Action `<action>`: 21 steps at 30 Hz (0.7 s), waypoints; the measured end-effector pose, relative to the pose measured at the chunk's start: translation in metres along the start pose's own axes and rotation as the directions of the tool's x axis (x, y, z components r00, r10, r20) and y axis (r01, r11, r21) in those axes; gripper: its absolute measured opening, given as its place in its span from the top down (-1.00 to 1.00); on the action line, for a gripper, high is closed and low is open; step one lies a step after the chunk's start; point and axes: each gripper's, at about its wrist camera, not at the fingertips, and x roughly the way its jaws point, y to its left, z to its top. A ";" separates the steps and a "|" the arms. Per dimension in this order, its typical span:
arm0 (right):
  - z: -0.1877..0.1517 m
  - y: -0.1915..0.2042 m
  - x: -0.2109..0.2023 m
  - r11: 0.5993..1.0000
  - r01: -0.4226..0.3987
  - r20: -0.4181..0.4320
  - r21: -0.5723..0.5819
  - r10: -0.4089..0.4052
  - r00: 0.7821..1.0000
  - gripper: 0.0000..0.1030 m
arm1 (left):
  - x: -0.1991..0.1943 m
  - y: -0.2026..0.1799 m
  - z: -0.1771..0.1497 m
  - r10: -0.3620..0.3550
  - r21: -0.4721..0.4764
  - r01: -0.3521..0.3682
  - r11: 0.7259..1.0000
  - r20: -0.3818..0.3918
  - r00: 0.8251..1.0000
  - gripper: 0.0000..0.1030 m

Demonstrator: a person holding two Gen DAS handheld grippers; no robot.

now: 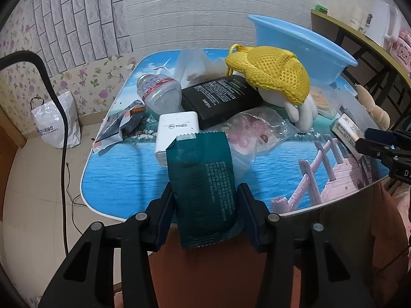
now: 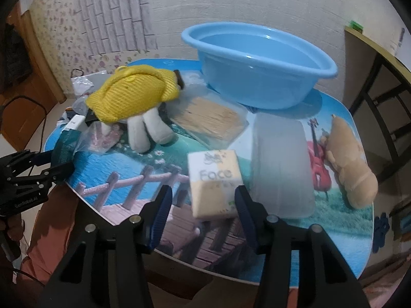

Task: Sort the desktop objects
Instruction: 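Grasp the dark green packet with the left tool while the right tool grasps the Face tissue pack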

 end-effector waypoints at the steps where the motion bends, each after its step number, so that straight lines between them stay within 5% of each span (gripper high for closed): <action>1: 0.000 0.000 0.000 1.000 -0.001 -0.004 0.003 0.001 1.000 0.02 | 0.000 0.001 0.000 0.002 -0.002 -0.002 1.000 0.000 1.000 0.08; 11: -0.003 0.001 0.001 1.000 -0.003 -0.013 0.003 0.003 1.000 0.02 | 0.002 0.001 0.001 0.013 -0.002 -0.013 1.000 0.018 1.000 0.08; 16: -0.002 0.005 -0.005 0.984 -0.180 0.003 0.006 0.180 0.984 0.03 | 0.003 0.002 0.001 0.013 0.000 -0.013 1.000 0.021 1.000 0.08; 21: 0.001 -0.004 -0.008 0.992 -0.110 0.012 0.058 0.110 0.994 0.03 | 0.003 0.004 0.001 0.019 -0.008 -0.019 1.000 0.022 1.000 0.08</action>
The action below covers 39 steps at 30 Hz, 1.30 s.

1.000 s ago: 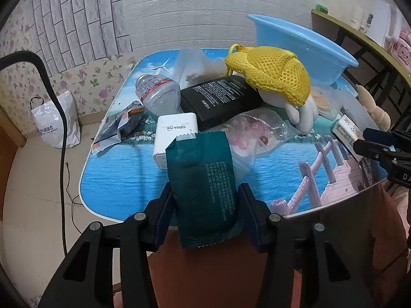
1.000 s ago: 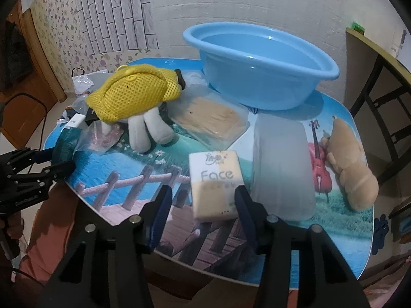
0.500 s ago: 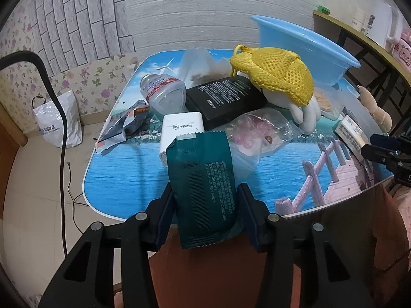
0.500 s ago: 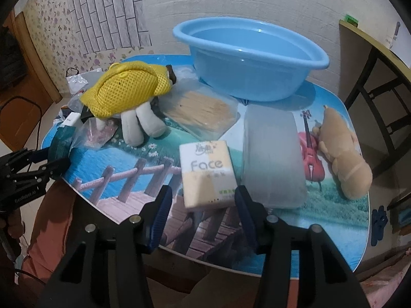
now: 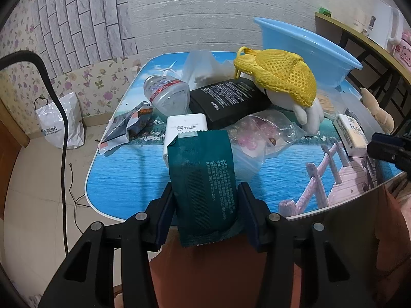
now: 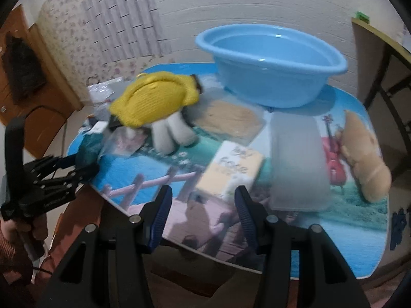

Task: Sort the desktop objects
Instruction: 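Grasp the dark green packet with the left tool while the right tool grasps the Face tissue pack, then carry both packets to the blue basin and release them inside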

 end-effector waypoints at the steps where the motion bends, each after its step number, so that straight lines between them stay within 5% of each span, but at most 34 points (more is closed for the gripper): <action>1: 0.000 -0.003 0.001 1.000 0.024 -0.011 0.018 -0.023 1.000 0.03 | 0.000 0.000 0.000 0.002 -0.003 -0.002 1.000 0.000 1.000 0.08; 17: 0.010 0.009 0.034 0.992 0.100 -0.075 0.074 -0.095 0.993 -0.01 | -0.003 0.002 0.000 0.001 -0.006 0.000 1.000 0.010 1.000 0.11; 28: -0.004 0.020 0.022 0.997 0.064 -0.059 -0.043 -0.066 0.996 0.07 | -0.013 0.007 0.005 -0.001 -0.016 0.002 1.000 0.038 0.999 0.11; 39: 0.000 0.031 0.030 0.994 0.093 -0.074 -0.063 -0.098 0.992 -0.13 | -0.014 0.007 0.006 -0.007 -0.018 0.008 1.000 0.036 0.999 0.11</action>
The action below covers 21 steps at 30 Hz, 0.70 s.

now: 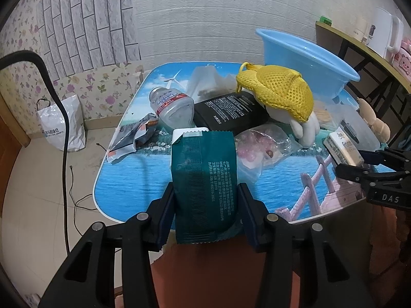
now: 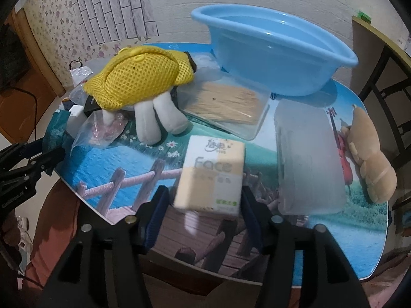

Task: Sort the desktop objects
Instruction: 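Carry both packets to the blue basin and release them inside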

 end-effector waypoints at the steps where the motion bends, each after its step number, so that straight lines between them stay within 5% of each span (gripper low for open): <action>1: 0.000 0.001 0.001 1.000 0.009 0.004 -0.006 -0.009 1.000 -0.08 | -0.001 0.001 0.001 0.001 -0.002 -0.001 1.000 0.001 1.000 0.11; 2: 0.000 0.001 0.000 1.000 0.018 0.013 -0.011 -0.018 1.000 0.12 | -0.001 0.001 0.001 0.002 -0.003 -0.002 1.000 0.002 1.000 0.11; 21: 0.035 -0.021 -0.081 0.995 -0.082 0.203 -0.049 0.090 0.975 0.13 | -0.027 -0.019 0.067 -0.037 0.017 0.036 0.999 0.071 0.997 0.11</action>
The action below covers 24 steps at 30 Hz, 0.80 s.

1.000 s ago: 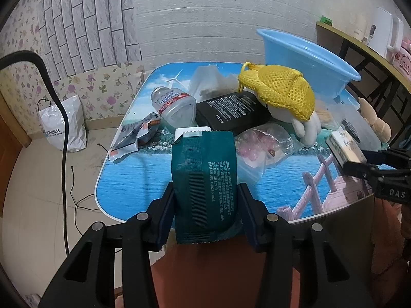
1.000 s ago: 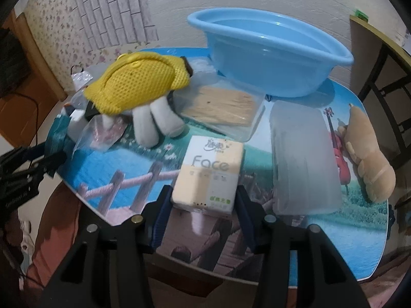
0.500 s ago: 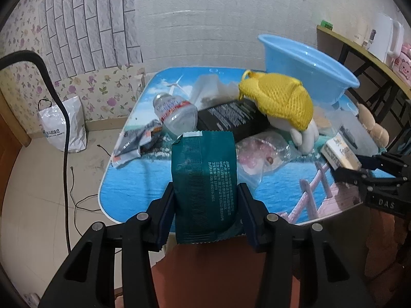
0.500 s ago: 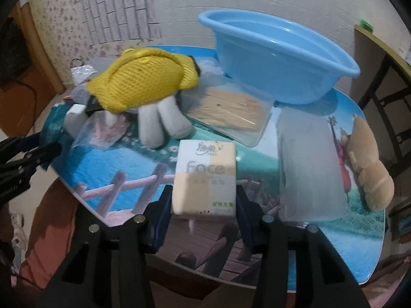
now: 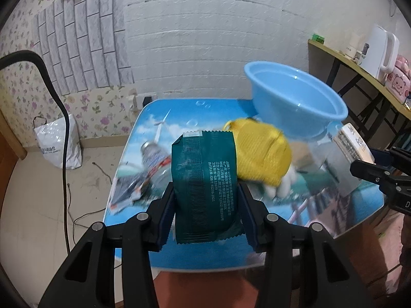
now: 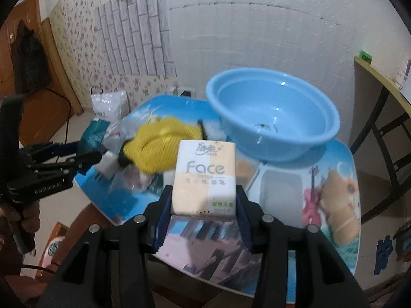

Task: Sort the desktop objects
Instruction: 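Carry both packets to the blue basin and release them inside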

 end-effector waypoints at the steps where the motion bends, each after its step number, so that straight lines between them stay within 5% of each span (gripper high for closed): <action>1: 0.007 -0.003 0.001 1.000 -0.001 0.003 0.006 0.001 1.000 0.13 | 0.001 -0.003 0.006 -0.004 0.005 0.004 1.000 0.002 1.000 0.11; 13: 0.060 -0.057 0.020 0.996 0.019 0.006 0.083 -0.020 1.000 0.13 | 0.025 -0.057 0.083 -0.083 0.086 0.082 0.993 0.013 0.996 0.11; 24: 0.073 -0.099 0.047 0.992 0.045 -0.035 0.118 -0.042 0.999 0.13 | 0.066 -0.107 0.120 -0.150 0.172 0.153 0.973 -0.031 0.988 0.11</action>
